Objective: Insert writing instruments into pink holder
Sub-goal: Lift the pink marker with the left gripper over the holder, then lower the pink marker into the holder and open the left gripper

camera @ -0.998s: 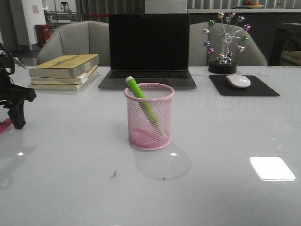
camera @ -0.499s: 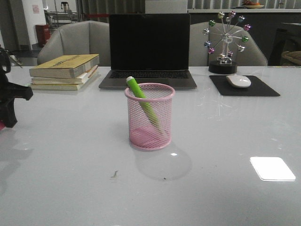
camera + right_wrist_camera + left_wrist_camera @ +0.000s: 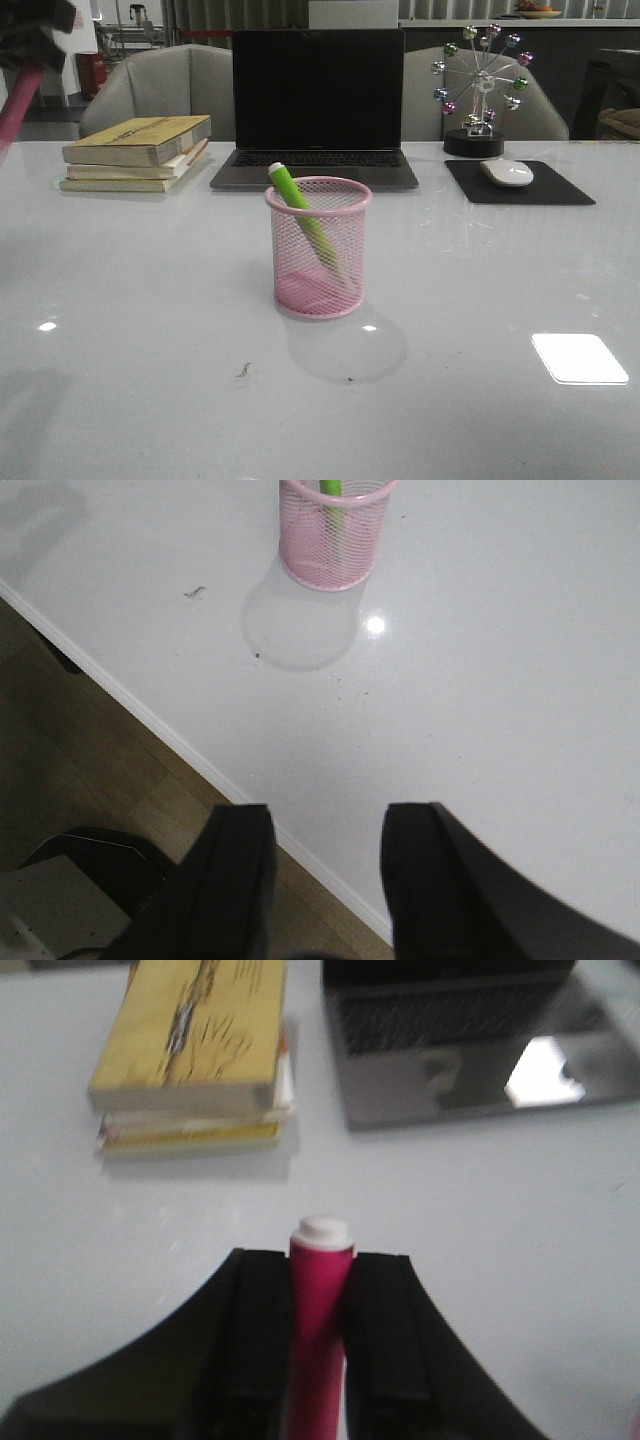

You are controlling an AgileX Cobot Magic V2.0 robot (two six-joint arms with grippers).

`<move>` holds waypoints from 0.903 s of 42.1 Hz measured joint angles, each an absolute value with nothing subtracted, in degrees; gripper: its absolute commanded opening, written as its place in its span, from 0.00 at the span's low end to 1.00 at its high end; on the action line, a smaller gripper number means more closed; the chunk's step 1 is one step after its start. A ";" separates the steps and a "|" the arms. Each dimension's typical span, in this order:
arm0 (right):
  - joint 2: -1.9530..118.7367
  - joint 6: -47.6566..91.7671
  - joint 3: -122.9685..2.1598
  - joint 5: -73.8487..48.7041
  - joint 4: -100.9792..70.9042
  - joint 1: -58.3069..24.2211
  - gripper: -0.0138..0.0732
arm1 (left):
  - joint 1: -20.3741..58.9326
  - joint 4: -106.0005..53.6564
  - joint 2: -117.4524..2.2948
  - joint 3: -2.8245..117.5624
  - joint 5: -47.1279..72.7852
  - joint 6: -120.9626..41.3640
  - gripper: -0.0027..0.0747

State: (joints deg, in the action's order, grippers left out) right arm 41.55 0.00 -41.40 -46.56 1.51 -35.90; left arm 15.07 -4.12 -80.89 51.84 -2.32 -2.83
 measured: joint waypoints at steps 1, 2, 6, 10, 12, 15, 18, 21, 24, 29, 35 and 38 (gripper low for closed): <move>41.55 0.00 -41.40 -46.56 1.51 -35.90 0.60 | 16.22 -4.24 -80.09 50.56 -5.06 -2.83 0.15; 41.55 0.00 -41.40 -46.56 1.51 -35.90 0.60 | 17.40 -4.35 -79.45 49.35 -7.74 -2.83 0.15; 41.55 0.00 -41.40 -46.56 1.51 -35.90 0.60 | 23.14 -4.36 -78.30 45.15 -19.22 -2.83 0.15; 41.55 0.00 -41.40 -46.56 1.51 -35.90 0.60 | 28.23 -4.44 -79.27 43.65 -26.78 -2.83 0.15; 41.55 0.00 -41.40 -46.56 1.51 -35.90 0.60 | 30.72 -4.44 -80.42 43.65 -31.22 -2.83 0.15; 41.55 0.00 -41.40 -46.56 1.51 -35.90 0.60 | 33.86 -4.44 -82.56 43.65 -37.20 -2.83 0.15; 41.55 0.00 -41.40 -46.56 1.51 -35.90 0.60 | 36.89 -4.44 -85.15 43.65 -43.24 -2.83 0.15; 41.55 0.00 -41.40 -46.56 1.51 -35.90 0.60 | 39.18 -4.49 -88.09 43.65 -49.22 -2.83 0.15; 41.55 0.00 -41.40 -46.56 1.51 -35.90 0.60 | 41.26 -4.49 -91.58 43.65 -56.01 -2.83 0.15; 41.55 0.00 -41.40 -46.56 1.51 -35.90 0.60 | 43.42 -4.49 -96.82 43.65 -62.90 -2.83 0.15; 41.55 0.00 -41.40 -46.56 1.51 -35.90 0.60 | 44.77 -4.38 -101.97 43.65 -64.09 -2.83 0.15; 41.55 0.00 -41.40 -46.56 1.51 -35.90 0.60 | 44.82 -4.38 -103.74 43.65 -64.20 -2.83 0.15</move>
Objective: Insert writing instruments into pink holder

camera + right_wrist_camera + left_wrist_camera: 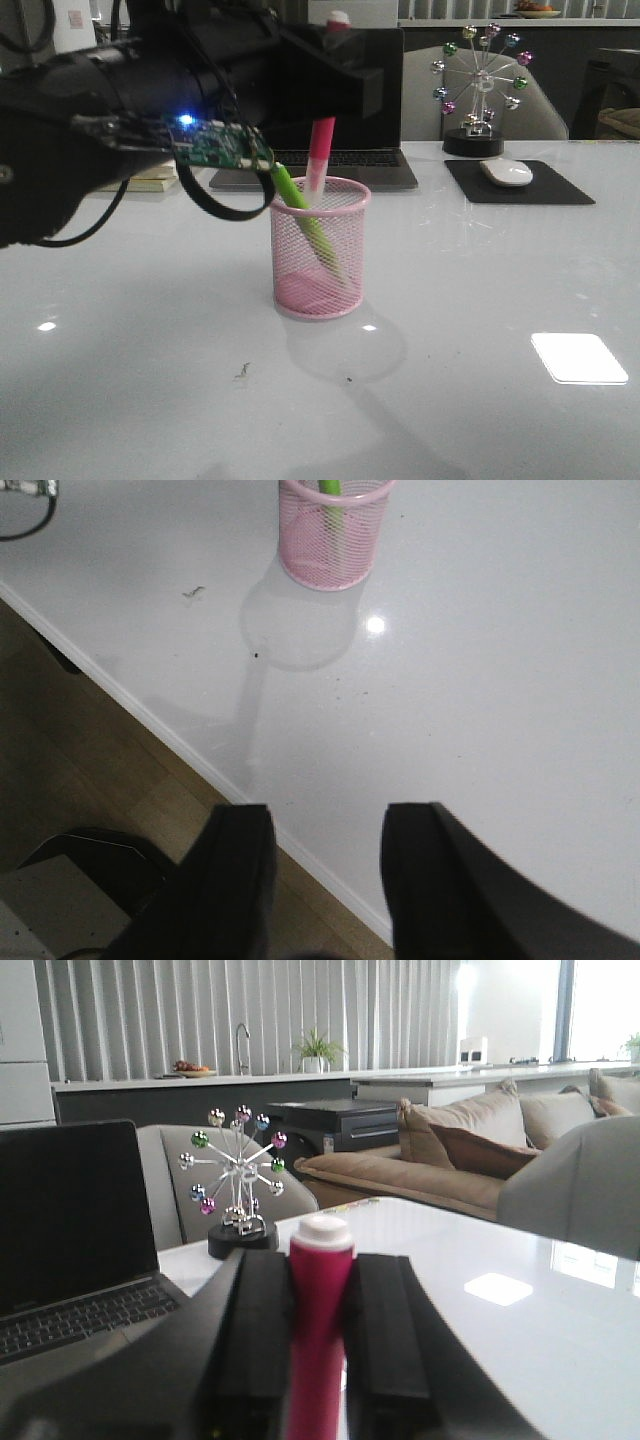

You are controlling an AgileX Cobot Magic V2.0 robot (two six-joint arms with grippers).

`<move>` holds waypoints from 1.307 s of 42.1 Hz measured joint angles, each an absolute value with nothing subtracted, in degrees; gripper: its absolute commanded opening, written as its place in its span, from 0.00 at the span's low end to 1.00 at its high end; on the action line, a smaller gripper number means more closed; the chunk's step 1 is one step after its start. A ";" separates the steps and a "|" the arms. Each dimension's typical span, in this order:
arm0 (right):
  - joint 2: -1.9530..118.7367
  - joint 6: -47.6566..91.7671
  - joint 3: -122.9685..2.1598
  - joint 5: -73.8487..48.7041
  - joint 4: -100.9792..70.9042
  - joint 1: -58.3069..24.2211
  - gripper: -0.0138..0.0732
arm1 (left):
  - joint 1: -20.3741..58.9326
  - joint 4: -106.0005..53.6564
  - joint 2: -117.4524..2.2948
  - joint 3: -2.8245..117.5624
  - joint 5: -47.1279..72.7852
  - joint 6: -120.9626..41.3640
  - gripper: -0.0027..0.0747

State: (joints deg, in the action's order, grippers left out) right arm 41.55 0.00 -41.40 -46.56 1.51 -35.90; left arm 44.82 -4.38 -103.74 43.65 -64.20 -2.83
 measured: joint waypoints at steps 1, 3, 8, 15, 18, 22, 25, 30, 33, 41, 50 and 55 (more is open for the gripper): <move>41.55 0.00 -41.40 -46.56 1.51 -35.90 0.60 | 44.82 -4.38 -104.19 43.65 -64.20 -2.83 0.15; 41.55 0.00 -41.40 -46.56 1.51 -35.90 0.60 | 44.82 -4.38 -105.26 43.65 -64.30 -2.83 0.15; 41.55 0.00 -41.40 -46.56 1.51 -35.90 0.60 | 44.82 -4.38 -106.75 43.65 -64.32 -2.83 0.15; 41.55 0.00 -41.40 -46.56 1.51 -35.90 0.60 | 44.82 -4.48 -107.55 44.15 -64.42 -2.83 0.15; 41.55 0.00 -41.40 -46.56 1.51 -35.90 0.60 | 44.71 -4.48 -107.55 44.54 -64.54 -2.83 0.18; 41.55 0.00 -41.40 -46.56 1.51 -35.90 0.60 | 44.35 -4.48 -107.55 45.31 -64.54 -2.83 0.32; 41.55 0.00 -41.40 -46.56 1.51 -35.90 0.60 | 44.24 -4.60 -107.55 46.08 -64.54 -2.83 0.45; 41.55 0.00 -41.40 -46.56 1.51 -35.90 0.60 | 44.11 -4.60 -107.55 47.28 -64.54 -2.83 0.55; 41.55 0.00 -41.40 -46.56 1.51 -35.90 0.60 | 44.11 -4.60 -107.55 47.51 -64.62 -2.83 0.56; 41.55 0.00 -41.40 -46.56 1.51 -35.90 0.60 | 44.02 -4.60 -107.55 47.51 -64.62 -2.83 0.56; 41.55 0.00 -41.40 -46.56 1.51 -35.90 0.60 | 44.02 -4.60 -104.32 47.51 -57.65 -2.83 0.56; 41.55 0.00 -41.40 -46.56 1.51 -35.90 0.60 | 44.02 -4.60 -97.42 47.51 -45.16 -2.99 0.56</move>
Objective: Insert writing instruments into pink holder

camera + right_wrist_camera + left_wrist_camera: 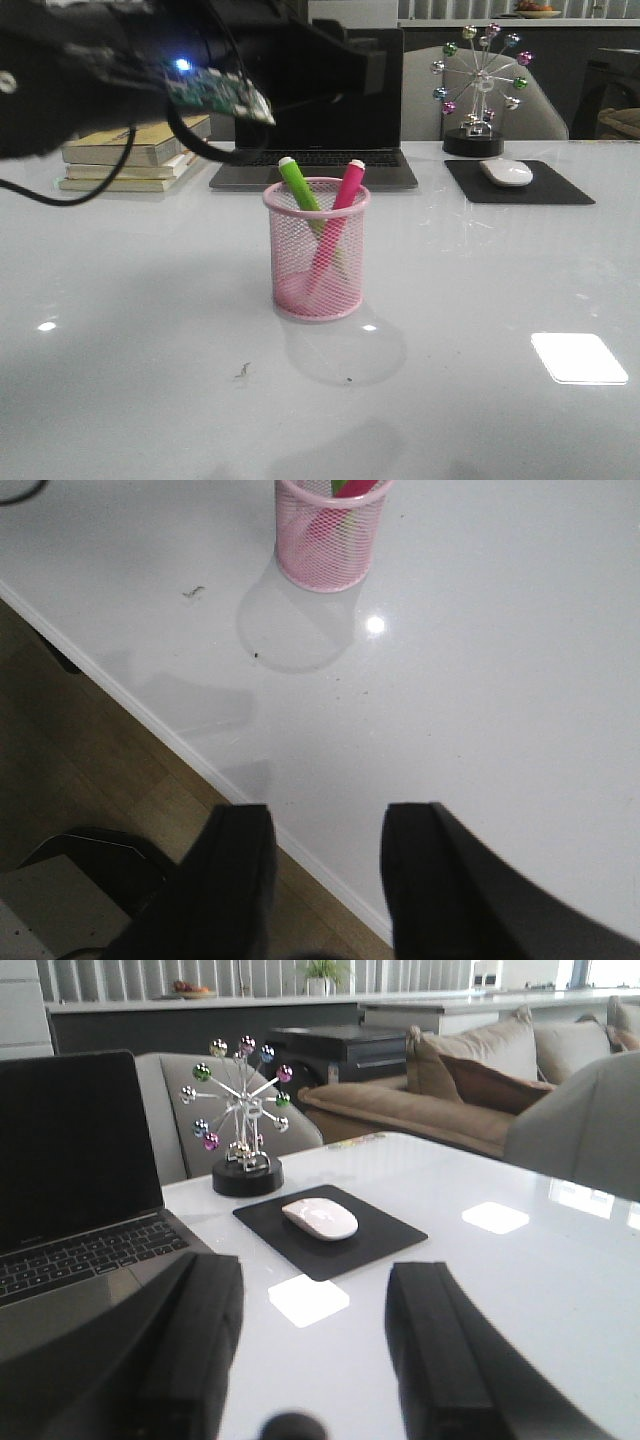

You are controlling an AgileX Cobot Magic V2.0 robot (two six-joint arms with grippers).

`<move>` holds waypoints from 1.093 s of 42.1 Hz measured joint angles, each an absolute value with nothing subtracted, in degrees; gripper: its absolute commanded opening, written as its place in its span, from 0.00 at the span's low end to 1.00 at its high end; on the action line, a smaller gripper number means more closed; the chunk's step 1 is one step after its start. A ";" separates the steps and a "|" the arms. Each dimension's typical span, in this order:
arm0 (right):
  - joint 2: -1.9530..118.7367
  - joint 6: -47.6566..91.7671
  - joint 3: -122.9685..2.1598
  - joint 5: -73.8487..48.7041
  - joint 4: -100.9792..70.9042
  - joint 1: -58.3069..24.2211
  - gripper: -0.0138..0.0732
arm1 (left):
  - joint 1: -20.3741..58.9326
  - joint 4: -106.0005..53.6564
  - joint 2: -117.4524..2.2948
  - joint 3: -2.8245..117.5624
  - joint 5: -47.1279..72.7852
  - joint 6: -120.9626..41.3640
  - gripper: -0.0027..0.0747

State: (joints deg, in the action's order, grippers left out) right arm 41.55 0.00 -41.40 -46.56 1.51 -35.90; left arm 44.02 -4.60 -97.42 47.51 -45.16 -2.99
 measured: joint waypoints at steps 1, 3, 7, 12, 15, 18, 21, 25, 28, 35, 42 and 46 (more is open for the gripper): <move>41.55 0.00 -41.40 -46.56 1.51 -35.90 0.60 | 44.02 -4.60 -96.11 47.51 -42.81 -3.36 0.56; 41.55 0.00 -41.40 -46.56 1.51 -35.90 0.60 | 44.02 -4.60 -92.88 47.63 -36.41 -3.97 0.56; 41.55 0.00 -41.40 -46.56 1.51 -35.90 0.60 | 44.02 -4.60 -85.73 48.62 -20.07 -4.56 0.56; 41.55 0.00 -41.40 -46.66 1.51 -35.90 0.60 | 44.02 -4.60 -78.20 49.83 -0.91 -4.74 0.56; 41.55 0.00 -41.40 -46.66 1.51 -35.90 0.60 | 44.02 -4.60 -73.11 49.98 8.10 -4.78 0.56; 41.55 0.00 -41.40 -46.66 1.51 -35.90 0.60 | 44.02 -4.60 -68.62 49.98 14.54 -4.87 0.56; 41.55 0.00 -41.40 -46.66 1.51 -35.90 0.60 | 44.02 -4.60 -64.25 49.98 20.56 -4.87 0.56; 41.55 0.00 -41.40 -46.66 1.51 -35.90 0.60 | 44.02 -4.41 -58.43 50.14 28.09 -4.87 0.56; 41.55 0.00 -41.40 -46.66 1.51 -35.90 0.60 | 44.02 -4.30 -54.46 50.14 33.73 -4.87 0.56; 41.55 0.00 -41.40 -46.66 1.51 -35.90 0.60 | 44.02 -3.30 -46.99 50.24 46.22 -4.87 0.56; 41.55 0.00 -41.40 -46.66 1.51 -35.90 0.60 | 44.02 -2.91 -39.35 48.07 53.23 -4.77 0.56; 41.55 0.00 -41.40 -46.66 1.51 -35.90 0.60 | 44.02 -2.81 -35.03 45.35 54.28 -4.66 0.56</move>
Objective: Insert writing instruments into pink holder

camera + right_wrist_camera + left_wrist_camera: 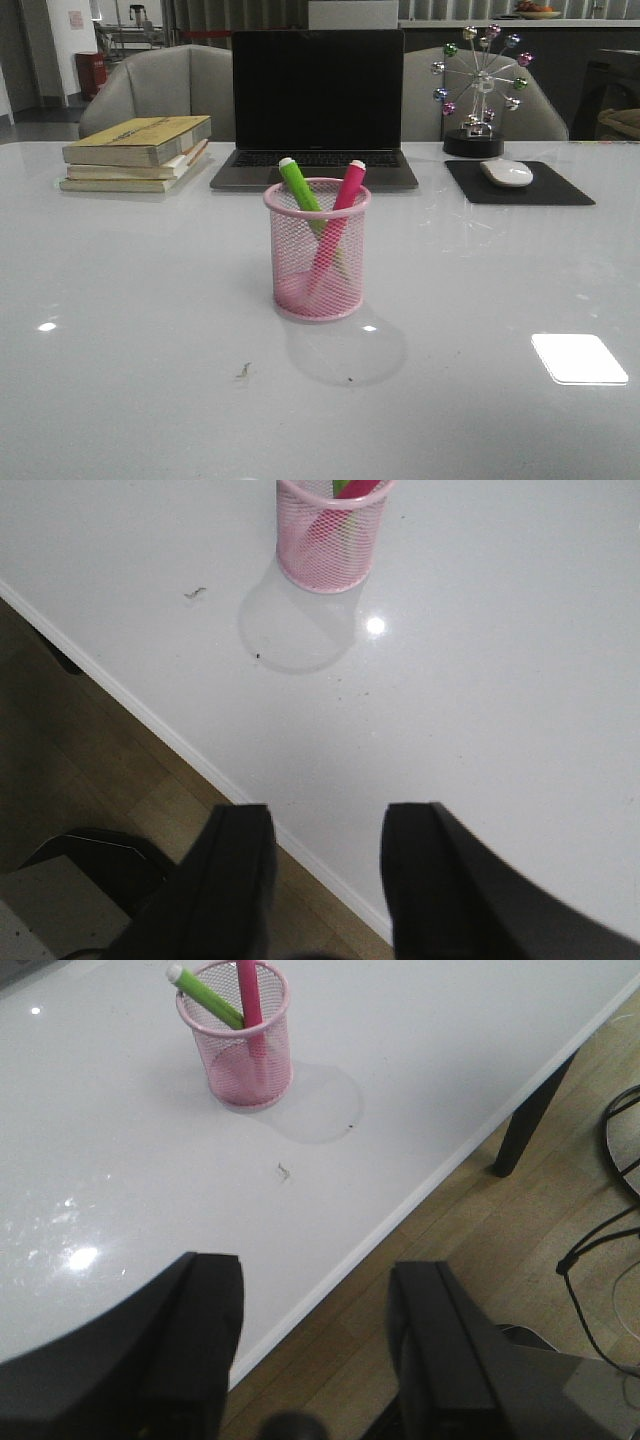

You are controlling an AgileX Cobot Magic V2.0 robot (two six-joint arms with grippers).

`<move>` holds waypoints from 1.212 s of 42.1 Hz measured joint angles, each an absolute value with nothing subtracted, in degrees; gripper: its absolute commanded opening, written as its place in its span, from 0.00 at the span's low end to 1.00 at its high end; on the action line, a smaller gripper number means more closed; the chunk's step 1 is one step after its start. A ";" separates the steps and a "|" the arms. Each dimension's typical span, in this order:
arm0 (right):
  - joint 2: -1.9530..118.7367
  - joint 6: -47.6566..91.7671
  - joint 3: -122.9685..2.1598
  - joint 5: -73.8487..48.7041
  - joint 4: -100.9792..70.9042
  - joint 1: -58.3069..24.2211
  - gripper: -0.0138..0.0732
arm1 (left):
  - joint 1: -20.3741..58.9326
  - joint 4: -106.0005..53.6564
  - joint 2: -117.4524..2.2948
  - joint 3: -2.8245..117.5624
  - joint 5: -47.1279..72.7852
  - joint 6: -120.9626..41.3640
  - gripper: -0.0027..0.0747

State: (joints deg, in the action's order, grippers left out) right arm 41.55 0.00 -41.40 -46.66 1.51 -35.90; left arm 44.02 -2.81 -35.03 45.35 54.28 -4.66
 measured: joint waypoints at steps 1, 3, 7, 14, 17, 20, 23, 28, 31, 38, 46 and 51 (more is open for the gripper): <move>41.55 0.00 -41.40 -46.66 1.51 -35.90 0.60 | 44.02 -2.81 -34.21 44.67 54.52 -4.66 0.56; 41.55 0.00 -41.40 -46.66 1.51 -35.90 0.60 | 44.02 -2.44 -32.46 42.94 54.76 -4.66 0.56; 41.55 0.00 -41.40 -46.66 1.51 -35.90 0.60 | 44.02 -0.85 -30.00 40.72 55.06 -3.75 0.56; 41.55 -0.30 -41.40 -46.68 1.51 -35.90 0.60 | 44.02 7.02 -28.83 39.10 55.25 5.45 0.56; 41.55 -0.30 -41.40 -46.68 1.51 -35.90 0.60 | 44.02 9.17 -28.83 39.02 55.25 7.43 0.55; 41.55 0.00 -41.40 -46.78 1.51 -35.90 0.57 | 44.02 9.96 -28.83 39.02 55.25 8.23 0.51; 41.55 0.00 -41.40 -46.78 1.51 -35.90 0.48 | 44.02 10.22 -28.83 39.02 55.25 8.58 0.39; 41.55 0.00 -41.40 -46.78 1.51 -35.90 0.28 | 44.02 10.22 -28.83 39.02 55.25 8.62 0.16; 41.55 -0.30 -41.40 -46.78 1.51 -35.90 0.22 | 44.02 10.43 -28.83 39.02 55.15 8.62 0.17; 41.55 -0.30 -41.40 -46.99 1.51 -35.90 0.22 | 44.02 10.58 -28.83 39.02 55.05 8.71 0.16; 41.55 -0.30 -41.40 -46.97 1.51 -35.90 0.22 | 44.02 10.58 -28.83 39.02 55.05 8.71 0.16; 41.55 -0.30 -41.40 -46.97 1.51 -35.90 0.22 | 44.02 10.58 -28.83 39.02 55.05 8.71 0.16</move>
State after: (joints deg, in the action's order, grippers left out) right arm 41.55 -0.30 -41.40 -46.97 1.51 -35.90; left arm 44.02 10.58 -28.83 39.02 55.05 8.71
